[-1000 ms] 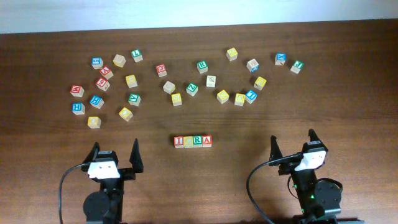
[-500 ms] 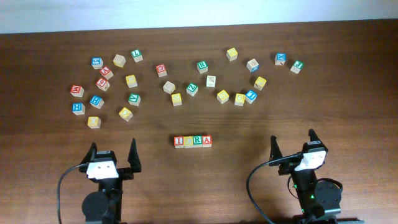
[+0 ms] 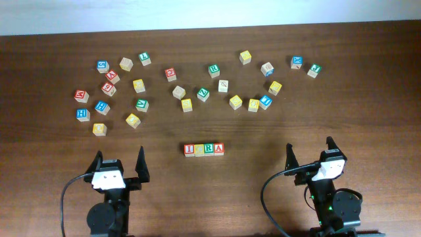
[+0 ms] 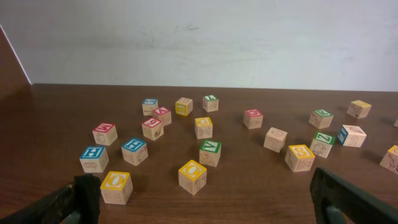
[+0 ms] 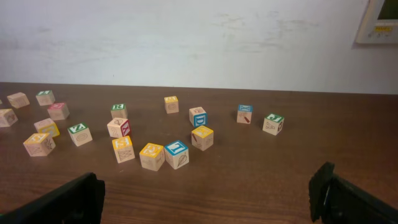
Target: Spell out ICRA
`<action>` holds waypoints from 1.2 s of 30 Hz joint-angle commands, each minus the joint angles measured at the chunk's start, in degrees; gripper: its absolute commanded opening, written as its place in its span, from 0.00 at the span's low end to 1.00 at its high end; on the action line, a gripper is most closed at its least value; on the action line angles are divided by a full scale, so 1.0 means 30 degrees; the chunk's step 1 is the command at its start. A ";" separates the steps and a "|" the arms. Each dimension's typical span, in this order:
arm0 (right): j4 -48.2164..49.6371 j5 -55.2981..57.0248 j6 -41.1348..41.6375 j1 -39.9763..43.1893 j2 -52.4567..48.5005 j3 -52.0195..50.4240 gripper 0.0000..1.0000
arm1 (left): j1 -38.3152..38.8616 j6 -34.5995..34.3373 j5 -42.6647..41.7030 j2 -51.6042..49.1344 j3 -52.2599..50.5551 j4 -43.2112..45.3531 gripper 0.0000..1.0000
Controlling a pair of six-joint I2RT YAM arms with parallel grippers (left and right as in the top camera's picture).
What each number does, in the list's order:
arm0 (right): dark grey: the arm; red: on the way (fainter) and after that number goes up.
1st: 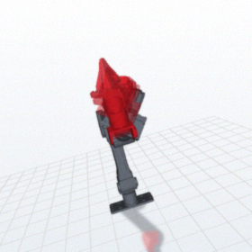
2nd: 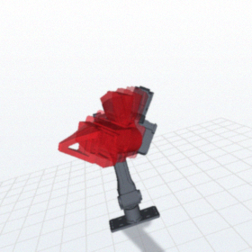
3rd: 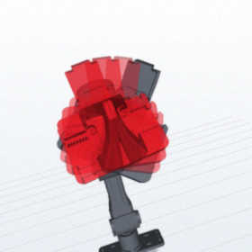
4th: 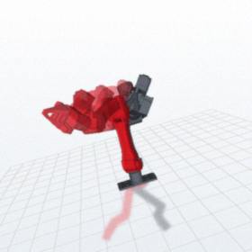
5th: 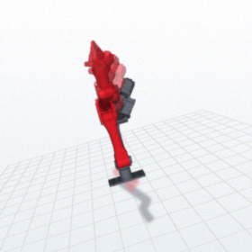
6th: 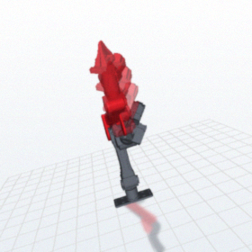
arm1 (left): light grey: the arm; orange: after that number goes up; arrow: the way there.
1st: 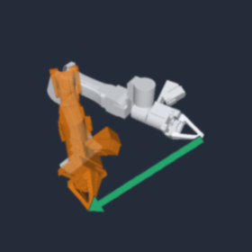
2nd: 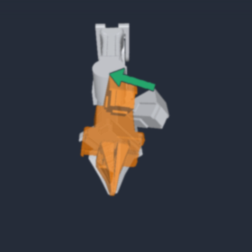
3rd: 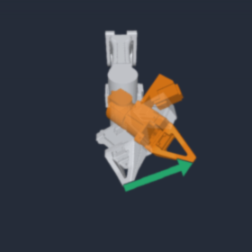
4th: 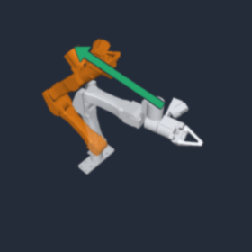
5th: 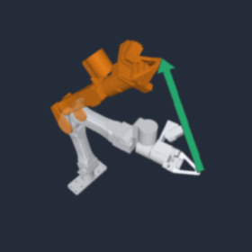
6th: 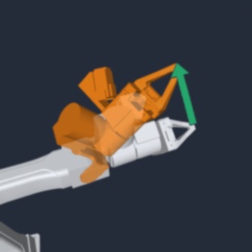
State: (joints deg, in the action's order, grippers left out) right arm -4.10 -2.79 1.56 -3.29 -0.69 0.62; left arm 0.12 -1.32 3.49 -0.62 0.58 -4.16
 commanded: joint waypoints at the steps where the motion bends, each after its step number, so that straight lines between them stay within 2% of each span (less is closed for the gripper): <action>1: -0.0124 0.0095 0.0204 0.0124 0.0160 -0.0102 0.98 | -0.0131 -0.0102 0.0138 0.0109 -0.0029 -0.0131 0.99; 26: -0.0124 0.0095 0.0204 0.0168 0.0168 -0.0102 0.98 | -0.0131 -0.0102 0.0138 0.0109 -0.0029 -0.0131 0.99; 36: -0.0211 0.0816 -0.0503 0.1137 0.0168 -0.0102 0.98 | -0.0131 -0.0102 0.0138 0.0109 -0.0029 -0.0138 0.99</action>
State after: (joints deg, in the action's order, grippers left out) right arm -4.27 -1.30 1.17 -0.38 -0.69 0.62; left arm 0.12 -1.32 3.49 -0.62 0.58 -4.16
